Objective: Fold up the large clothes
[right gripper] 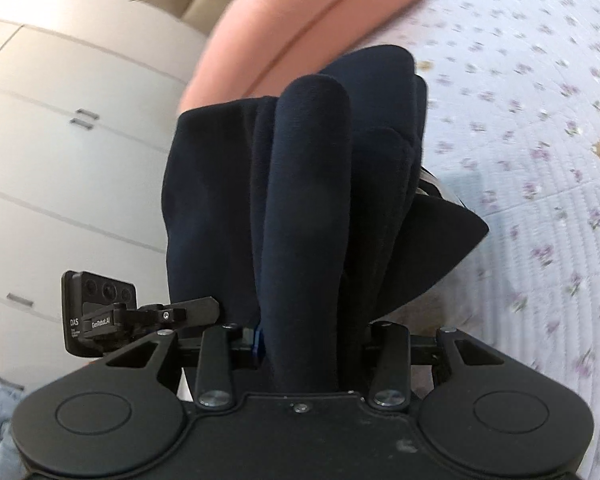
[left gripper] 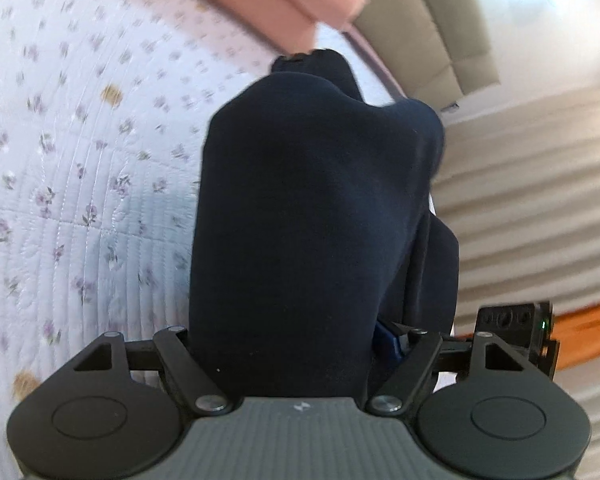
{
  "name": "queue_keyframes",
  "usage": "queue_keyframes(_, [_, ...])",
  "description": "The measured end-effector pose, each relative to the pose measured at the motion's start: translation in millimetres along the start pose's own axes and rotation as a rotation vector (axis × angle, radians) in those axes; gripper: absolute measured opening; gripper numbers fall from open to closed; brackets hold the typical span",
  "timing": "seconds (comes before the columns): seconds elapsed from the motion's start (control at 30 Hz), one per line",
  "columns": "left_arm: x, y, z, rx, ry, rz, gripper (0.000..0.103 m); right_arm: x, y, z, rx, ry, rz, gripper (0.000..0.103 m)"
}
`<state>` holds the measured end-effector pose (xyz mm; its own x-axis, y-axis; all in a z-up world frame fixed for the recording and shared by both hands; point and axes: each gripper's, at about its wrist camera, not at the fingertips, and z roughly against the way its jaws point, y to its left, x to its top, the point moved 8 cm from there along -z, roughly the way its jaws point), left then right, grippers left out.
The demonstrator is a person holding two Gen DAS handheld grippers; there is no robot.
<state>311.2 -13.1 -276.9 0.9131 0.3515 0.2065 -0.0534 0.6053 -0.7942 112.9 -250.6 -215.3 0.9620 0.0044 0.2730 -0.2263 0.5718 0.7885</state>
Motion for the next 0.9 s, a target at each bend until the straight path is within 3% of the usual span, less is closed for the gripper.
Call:
queue_keyframes(0.07, [13.3, 19.5, -14.3, 0.008, -0.016, 0.037, 0.076, 12.7, -19.5, -11.8, -0.044, -0.011, 0.002, 0.049])
queue_keyframes(0.13, [25.9, 44.9, -25.8, 0.065, -0.04, 0.052, 0.076, 25.3, -43.1, -22.5, -0.112, -0.028, 0.037, 0.05])
queue_keyframes(0.17, [28.8, 53.7, -28.0, 0.095, -0.045, 0.037, 0.078, 30.6, -55.0, -26.8, -0.151, -0.039, 0.07, 0.064])
queue_keyframes(0.2, [28.0, 54.7, -26.5, 0.084, -0.047, -0.003, 0.079, 35.9, -62.9, -29.0, -0.171, -0.045, 0.13, 0.086])
queue_keyframes(0.23, [23.5, 52.3, -21.9, 0.074, -0.045, -0.029, 0.079, 37.1, -67.9, -30.1, -0.201, -0.038, 0.187, 0.09])
queue_keyframes(0.3, [3.4, 41.2, -10.8, 0.046, 0.008, -0.097, 0.082, 29.1, -68.6, -24.0, -0.284, -0.039, 0.179, 0.101])
queue_keyframes(0.33, [-7.9, 38.7, -7.1, 0.053, 0.05, -0.145, 0.088, 25.0, -61.7, -18.4, -0.324, -0.056, 0.162, 0.101])
queue_keyframes(0.4, [-31.2, 35.3, -2.3, 0.11, 0.11, -0.238, 0.091, 9.7, -44.8, 1.0, -0.325, -0.102, 0.206, 0.103])
queue_keyframes(0.47, [-37.5, 40.8, 1.3, 0.126, 0.089, -0.21, 0.097, -12.4, -26.2, 10.6, -0.282, -0.127, 0.253, 0.103])
queue_keyframes(0.5, [-40.2, 46.7, 1.2, 0.122, 0.09, -0.168, 0.097, -21.5, -24.7, 6.8, -0.281, -0.093, 0.267, 0.103])
queue_keyframes(0.6, [-49.0, 51.0, 3.8, 0.121, 0.077, -0.186, 0.099, -40.1, -40.8, -17.4, -0.443, -0.001, 0.355, 0.103])
queue_keyframes(0.73, [-51.5, 55.2, 11.2, 0.19, 0.043, -0.251, 0.103, -41.2, -70.2, -10.5, -0.341, -0.031, 0.235, 0.103])
queue_keyframes(0.9, [-76.4, 61.7, 39.6, 0.226, 0.04, -0.268, 0.103, -40.8, -83.4, 15.6, -0.433, -0.068, 0.261, 0.103])
